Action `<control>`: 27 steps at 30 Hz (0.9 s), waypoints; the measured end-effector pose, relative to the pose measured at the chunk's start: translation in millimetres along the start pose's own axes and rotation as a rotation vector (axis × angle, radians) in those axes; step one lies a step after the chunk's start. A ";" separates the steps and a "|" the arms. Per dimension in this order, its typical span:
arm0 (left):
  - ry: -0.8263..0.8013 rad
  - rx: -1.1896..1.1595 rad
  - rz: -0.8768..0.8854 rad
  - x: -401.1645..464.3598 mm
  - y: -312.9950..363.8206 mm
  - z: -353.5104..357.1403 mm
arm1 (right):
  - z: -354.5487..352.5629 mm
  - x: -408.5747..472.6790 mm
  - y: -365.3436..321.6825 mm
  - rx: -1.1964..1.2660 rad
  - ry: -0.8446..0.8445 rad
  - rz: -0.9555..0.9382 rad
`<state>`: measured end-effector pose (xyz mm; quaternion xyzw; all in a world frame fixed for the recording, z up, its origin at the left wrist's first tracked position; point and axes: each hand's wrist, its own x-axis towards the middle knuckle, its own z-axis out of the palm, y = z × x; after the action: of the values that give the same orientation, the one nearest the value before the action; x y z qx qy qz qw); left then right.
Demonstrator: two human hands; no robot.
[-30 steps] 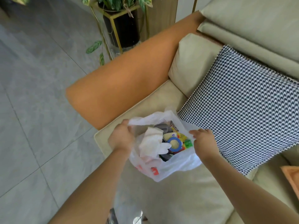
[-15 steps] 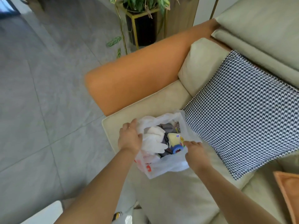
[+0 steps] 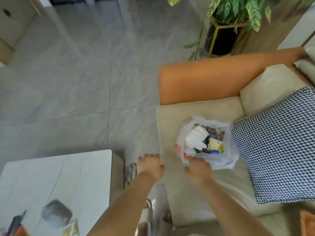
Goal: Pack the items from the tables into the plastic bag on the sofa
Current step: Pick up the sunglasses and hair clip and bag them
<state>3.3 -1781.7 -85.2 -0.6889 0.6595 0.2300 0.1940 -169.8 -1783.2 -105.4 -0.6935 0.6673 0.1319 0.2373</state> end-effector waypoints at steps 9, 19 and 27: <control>-0.009 -0.187 -0.240 -106.8 -92.1 47.3 | 32.9 -59.9 -130.8 -0.087 -0.069 -0.310; 0.018 -0.396 -0.553 -248.8 -207.8 111.8 | 78.3 -148.8 -255.0 -0.232 -0.107 -0.617; 0.038 -0.540 -0.802 -385.1 -270.8 190.8 | 133.8 -253.5 -338.3 -0.407 -0.137 -0.871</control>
<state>252.5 -1342.4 -30.7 -0.9186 0.2620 0.2875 0.0694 163.5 -1497.9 -41.0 -0.9305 0.2584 0.1934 0.1732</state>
